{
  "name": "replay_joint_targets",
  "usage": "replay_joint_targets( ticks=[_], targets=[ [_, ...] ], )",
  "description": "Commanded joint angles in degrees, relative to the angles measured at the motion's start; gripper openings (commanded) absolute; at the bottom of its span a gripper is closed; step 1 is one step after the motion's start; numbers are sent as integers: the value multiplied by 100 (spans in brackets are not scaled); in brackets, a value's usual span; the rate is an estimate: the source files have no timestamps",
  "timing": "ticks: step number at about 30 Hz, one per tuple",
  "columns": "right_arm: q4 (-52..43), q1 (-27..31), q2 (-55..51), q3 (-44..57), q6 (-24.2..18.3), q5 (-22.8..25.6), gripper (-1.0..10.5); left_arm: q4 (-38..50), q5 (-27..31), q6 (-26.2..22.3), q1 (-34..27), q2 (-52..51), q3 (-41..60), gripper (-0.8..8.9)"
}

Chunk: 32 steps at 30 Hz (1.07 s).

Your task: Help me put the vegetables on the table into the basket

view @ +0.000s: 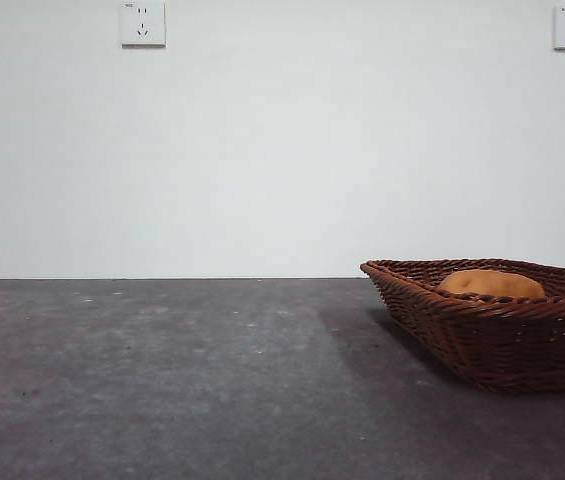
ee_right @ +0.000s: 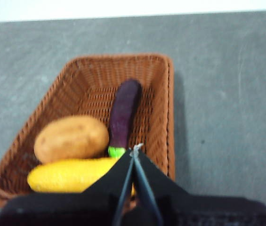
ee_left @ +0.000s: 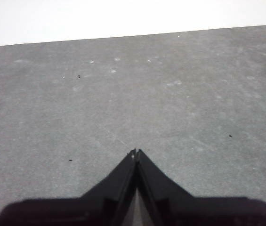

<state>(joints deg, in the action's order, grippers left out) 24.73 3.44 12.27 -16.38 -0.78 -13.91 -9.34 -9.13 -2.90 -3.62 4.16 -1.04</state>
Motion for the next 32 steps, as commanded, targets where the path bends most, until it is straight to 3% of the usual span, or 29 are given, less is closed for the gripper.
replay_joint_targets(
  ticks=[1,10,32],
  targets=[
    [-70,-48,-251,323,74,7,2,37,-4,48,-11,0,61,-3],
    [-107,-151,-1182,1154,72,31,2,39,-2,46,-11,0,61,-2],
    [-46,-234,-1176,1141,55,155,2,39,-4,46,-11,0,61,-2]
  ],
)
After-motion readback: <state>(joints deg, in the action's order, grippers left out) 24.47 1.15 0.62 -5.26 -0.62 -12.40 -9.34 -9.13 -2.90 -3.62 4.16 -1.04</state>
